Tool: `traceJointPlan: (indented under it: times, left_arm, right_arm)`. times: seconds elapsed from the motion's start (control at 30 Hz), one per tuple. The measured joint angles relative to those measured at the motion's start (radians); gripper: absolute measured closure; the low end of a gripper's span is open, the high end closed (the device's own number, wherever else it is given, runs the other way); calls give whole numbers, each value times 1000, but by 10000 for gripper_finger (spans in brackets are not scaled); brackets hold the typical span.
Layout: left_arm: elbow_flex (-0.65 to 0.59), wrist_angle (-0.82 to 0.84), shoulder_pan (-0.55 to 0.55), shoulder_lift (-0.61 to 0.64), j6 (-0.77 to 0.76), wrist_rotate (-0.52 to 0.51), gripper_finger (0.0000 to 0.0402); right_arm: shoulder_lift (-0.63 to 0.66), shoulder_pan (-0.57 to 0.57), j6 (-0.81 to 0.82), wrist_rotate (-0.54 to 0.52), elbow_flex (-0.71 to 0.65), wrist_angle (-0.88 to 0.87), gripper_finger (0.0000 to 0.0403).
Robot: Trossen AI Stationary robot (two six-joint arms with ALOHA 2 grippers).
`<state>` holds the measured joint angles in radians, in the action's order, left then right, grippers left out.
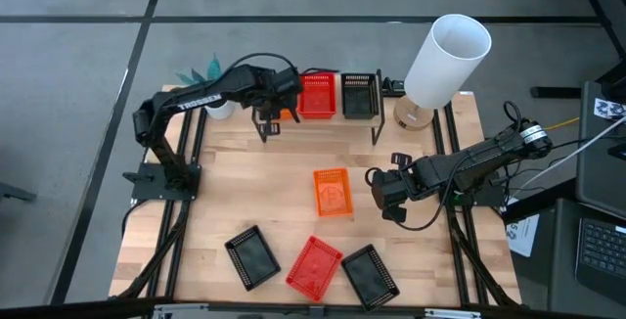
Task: Stack baskets on shelf by color
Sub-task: Stack the left orange bin on the orange bin on the shelf
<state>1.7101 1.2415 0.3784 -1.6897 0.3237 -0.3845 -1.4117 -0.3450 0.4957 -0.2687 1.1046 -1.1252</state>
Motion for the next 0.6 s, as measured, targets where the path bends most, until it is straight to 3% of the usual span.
traceJointPlan:
  times: [0.6]
  left_arm:
    - [-20, 80, 54, 2, -8, -25, 296]
  right_arm:
    - [0, 0, 1, 0, 0, 5, 311]
